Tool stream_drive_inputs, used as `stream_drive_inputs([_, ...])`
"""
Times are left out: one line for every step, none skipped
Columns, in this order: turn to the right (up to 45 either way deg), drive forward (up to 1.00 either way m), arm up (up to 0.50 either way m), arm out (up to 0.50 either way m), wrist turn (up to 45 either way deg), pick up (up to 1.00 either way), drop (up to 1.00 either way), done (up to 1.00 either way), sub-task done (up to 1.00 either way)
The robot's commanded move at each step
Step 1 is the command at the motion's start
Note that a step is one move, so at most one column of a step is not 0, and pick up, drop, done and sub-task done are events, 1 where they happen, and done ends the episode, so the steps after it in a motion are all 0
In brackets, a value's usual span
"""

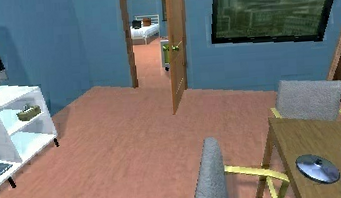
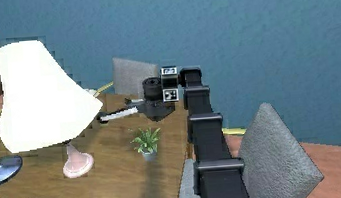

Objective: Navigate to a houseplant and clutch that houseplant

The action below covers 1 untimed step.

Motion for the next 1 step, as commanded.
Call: stream_drive_inputs([0.0, 0.0, 0.0, 0.0, 30.0, 0.0, 0.0, 0.0, 0.0])
